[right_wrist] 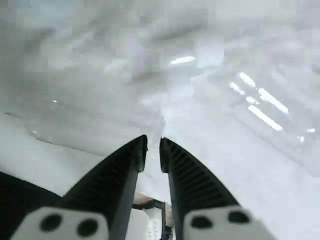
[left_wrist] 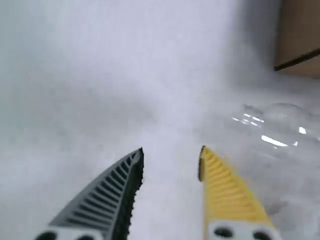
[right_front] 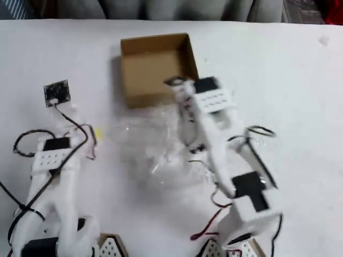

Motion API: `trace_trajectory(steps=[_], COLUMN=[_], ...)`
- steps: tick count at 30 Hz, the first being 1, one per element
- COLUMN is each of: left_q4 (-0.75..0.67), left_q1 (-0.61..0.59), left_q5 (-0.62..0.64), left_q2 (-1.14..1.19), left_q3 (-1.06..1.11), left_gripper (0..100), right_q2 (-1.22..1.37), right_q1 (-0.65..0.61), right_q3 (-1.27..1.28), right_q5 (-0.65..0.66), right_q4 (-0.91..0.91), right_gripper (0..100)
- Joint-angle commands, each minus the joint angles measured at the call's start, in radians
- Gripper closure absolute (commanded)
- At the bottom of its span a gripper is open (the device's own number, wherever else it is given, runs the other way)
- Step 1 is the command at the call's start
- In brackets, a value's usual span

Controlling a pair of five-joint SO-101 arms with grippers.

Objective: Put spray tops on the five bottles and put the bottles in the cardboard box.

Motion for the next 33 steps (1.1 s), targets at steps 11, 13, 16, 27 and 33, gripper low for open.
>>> trace_trajectory(steps=[11,13,16,27,33], left_q4=[0.402,0.388,0.377,0.419,0.423], left_q1=[0.404,0.418,0.418,0.398,0.337], left_q5=[0.477,0.506,0.514,0.603,0.646], left_q2=[-0.001,-0.001,-0.001,0.466,0.674], left_q3=[-0.285,-0.304,-0.330,-0.623,-0.773], left_gripper=[55,55,55,55,55], right_q2=[-0.240,-0.240,-0.240,-0.239,-0.239], right_q1=[0.194,0.183,0.182,0.183,0.189], right_q3=[0.489,0.491,0.491,0.512,0.588], right_q5=[0.080,0.083,0.087,0.087,0.135], right_q4=[-0.415,-0.418,-0.420,-0.472,-0.579], right_gripper=[98.1,98.1,98.1,98.1,98.1])
